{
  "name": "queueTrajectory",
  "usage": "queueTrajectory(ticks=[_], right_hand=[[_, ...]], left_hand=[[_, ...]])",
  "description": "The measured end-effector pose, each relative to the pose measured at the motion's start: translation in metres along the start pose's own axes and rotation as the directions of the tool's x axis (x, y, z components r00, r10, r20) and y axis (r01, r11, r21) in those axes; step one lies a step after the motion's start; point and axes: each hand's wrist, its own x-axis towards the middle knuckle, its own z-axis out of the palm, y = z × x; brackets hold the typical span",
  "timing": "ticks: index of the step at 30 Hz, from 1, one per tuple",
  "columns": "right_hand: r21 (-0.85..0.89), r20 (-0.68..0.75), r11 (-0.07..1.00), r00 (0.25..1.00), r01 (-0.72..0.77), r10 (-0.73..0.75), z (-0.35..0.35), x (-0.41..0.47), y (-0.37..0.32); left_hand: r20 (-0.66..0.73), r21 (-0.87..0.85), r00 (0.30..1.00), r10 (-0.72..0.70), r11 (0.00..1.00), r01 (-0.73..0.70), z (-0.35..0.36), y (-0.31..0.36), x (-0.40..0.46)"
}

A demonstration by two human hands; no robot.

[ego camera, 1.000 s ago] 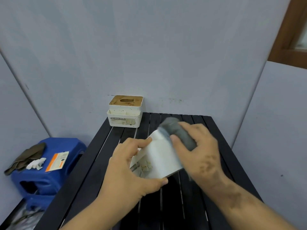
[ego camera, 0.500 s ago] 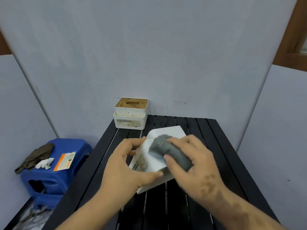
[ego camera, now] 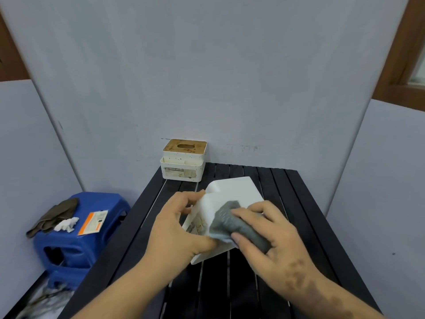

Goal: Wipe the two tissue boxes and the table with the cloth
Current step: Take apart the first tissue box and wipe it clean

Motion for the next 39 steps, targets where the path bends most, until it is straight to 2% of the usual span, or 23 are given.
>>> queueTrajectory(ticks=[2,3,6,10,15,22,27,29,31,34,39], right_hand=[[-0.002,0.023,1.0,1.0,0.02,-0.02,-0.004,0.002,0.005],[0.014,-0.002,1.0,1.0,-0.022,0.022,-0.01,0.004,0.011],[0.088,-0.112,0.957,0.952,-0.277,0.286,-0.033,0.009,0.03],[0.126,-0.083,0.902,0.902,-0.413,0.425,-0.044,0.004,0.045],[0.154,-0.069,0.873,0.876,-0.463,0.477,-0.04,0.003,0.041],[0.388,-0.035,0.738,0.791,-0.553,0.611,-0.041,0.001,0.031],[0.372,-0.021,0.701,0.75,-0.608,0.661,-0.051,-0.002,0.028],[0.351,-0.024,0.695,0.736,-0.628,0.677,-0.061,-0.005,0.025],[0.316,-0.031,0.705,0.735,-0.635,0.677,-0.071,-0.01,0.024],[0.276,-0.065,0.715,0.729,-0.642,0.681,-0.079,-0.015,0.026],[0.215,-0.042,0.718,0.729,-0.662,0.684,-0.081,-0.009,0.025]], left_hand=[[0.001,0.024,1.0,0.005,1.0,-0.005,-0.001,-0.001,0.0],[-0.002,0.025,1.0,0.0,1.0,0.0,-0.002,0.0,-0.001],[0.007,0.034,0.999,-0.036,0.999,0.036,-0.006,0.001,-0.001],[0.043,0.03,0.995,-0.086,0.996,0.085,-0.016,-0.006,0.005],[0.111,0.04,0.986,-0.127,0.992,0.123,-0.025,-0.013,0.012],[0.136,0.005,0.977,-0.162,0.987,0.163,-0.021,-0.015,0.01],[0.177,0.172,0.965,-0.194,0.971,0.164,-0.024,-0.006,0.006],[0.137,0.27,0.976,-0.167,0.955,0.126,-0.025,0.004,0.005],[0.14,0.369,0.986,-0.086,0.929,0.028,-0.023,0.021,0.01],[0.281,0.563,0.959,-0.027,0.814,-0.142,-0.005,0.05,0.03],[0.454,0.74,0.887,-0.087,0.592,-0.321,0.041,0.076,0.074]])
